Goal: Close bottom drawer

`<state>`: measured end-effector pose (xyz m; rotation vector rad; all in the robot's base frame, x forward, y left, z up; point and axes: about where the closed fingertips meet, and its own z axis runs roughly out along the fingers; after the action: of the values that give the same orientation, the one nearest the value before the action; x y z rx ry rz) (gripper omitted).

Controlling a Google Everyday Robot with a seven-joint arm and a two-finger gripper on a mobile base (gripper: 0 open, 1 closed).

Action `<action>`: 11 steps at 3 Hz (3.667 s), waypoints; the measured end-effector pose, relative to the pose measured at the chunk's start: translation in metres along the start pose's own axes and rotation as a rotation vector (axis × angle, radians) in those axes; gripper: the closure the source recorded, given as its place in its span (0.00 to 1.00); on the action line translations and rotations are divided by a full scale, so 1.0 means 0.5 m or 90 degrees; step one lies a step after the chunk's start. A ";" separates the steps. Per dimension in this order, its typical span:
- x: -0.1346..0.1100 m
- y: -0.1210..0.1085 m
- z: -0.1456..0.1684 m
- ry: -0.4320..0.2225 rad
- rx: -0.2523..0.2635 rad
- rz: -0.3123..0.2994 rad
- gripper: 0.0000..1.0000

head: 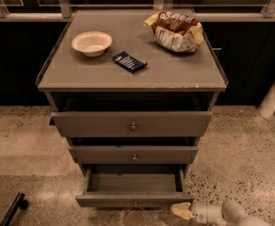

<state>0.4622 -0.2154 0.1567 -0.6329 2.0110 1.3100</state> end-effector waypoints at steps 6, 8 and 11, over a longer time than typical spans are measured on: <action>-0.079 -0.098 0.057 0.024 0.078 -0.084 1.00; -0.144 -0.147 0.070 0.032 0.120 -0.120 1.00; -0.171 -0.179 0.092 0.027 0.136 -0.141 1.00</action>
Offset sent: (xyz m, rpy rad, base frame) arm 0.0031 -0.0078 0.0017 -0.0362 -0.0496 -0.0576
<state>0.5935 -0.2032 0.1519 -0.7618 2.0157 0.9454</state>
